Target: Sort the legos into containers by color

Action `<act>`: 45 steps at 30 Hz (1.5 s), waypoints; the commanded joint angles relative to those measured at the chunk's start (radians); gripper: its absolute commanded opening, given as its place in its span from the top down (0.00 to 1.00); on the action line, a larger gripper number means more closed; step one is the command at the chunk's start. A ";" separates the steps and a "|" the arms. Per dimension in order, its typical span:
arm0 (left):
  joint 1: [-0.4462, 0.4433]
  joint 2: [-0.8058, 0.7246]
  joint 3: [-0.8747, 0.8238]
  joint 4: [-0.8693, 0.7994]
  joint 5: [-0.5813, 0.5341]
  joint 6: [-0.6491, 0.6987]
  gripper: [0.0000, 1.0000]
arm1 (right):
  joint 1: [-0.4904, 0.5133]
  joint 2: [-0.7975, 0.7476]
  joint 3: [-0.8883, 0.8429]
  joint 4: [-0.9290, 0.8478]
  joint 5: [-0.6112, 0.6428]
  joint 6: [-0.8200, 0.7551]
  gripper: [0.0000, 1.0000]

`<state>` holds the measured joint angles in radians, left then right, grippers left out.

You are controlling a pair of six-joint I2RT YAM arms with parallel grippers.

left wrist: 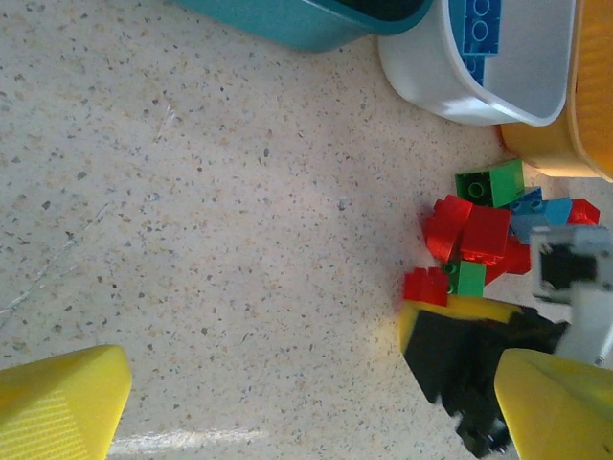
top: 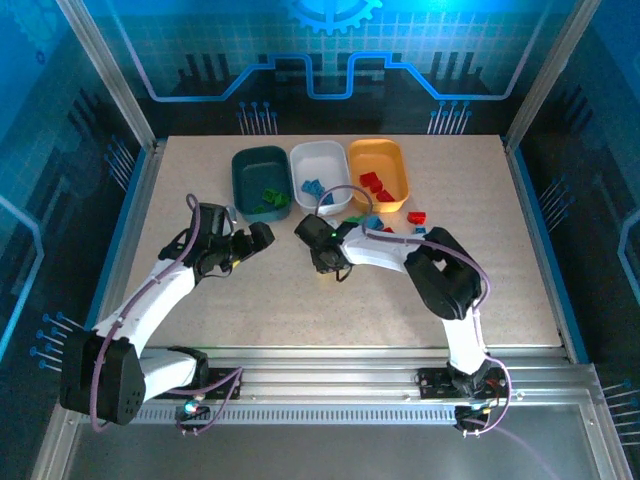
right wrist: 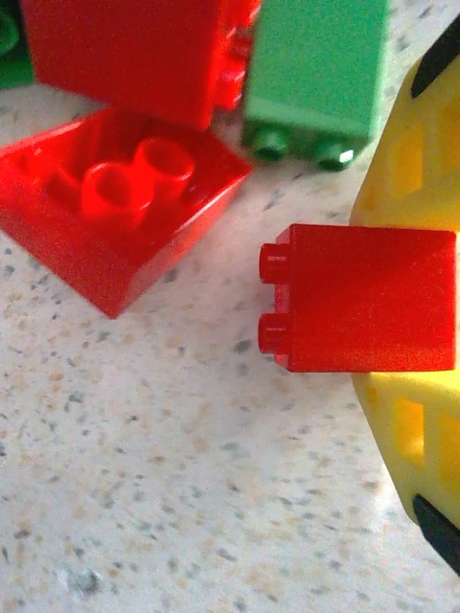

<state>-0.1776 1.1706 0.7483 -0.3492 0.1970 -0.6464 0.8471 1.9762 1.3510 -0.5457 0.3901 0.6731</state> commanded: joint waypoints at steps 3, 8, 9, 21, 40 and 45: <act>0.010 -0.012 -0.067 0.049 0.077 -0.044 0.01 | -0.004 -0.219 -0.003 -0.010 0.063 -0.049 0.70; -0.031 0.004 -0.126 0.110 0.123 -0.082 0.01 | -0.182 -0.259 0.039 -0.001 0.048 -0.130 0.70; -0.051 0.009 -0.131 0.114 0.120 -0.085 0.01 | -0.218 -0.249 0.052 0.003 0.034 -0.139 0.70; -0.299 0.150 -0.104 0.178 0.074 -0.146 0.02 | -0.516 0.042 0.303 0.017 -0.114 -0.194 0.69; -0.383 0.334 0.086 0.123 0.016 -0.109 0.04 | -0.570 -0.104 0.250 0.042 -0.193 -0.189 0.41; -0.457 0.478 0.242 0.033 -0.056 -0.072 0.14 | -0.556 -0.385 -0.149 0.164 -0.198 -0.128 0.40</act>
<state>-0.5999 1.5929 0.9142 -0.2459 0.1951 -0.7536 0.2806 1.6981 1.3479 -0.4484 0.2012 0.4984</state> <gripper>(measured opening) 0.874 0.596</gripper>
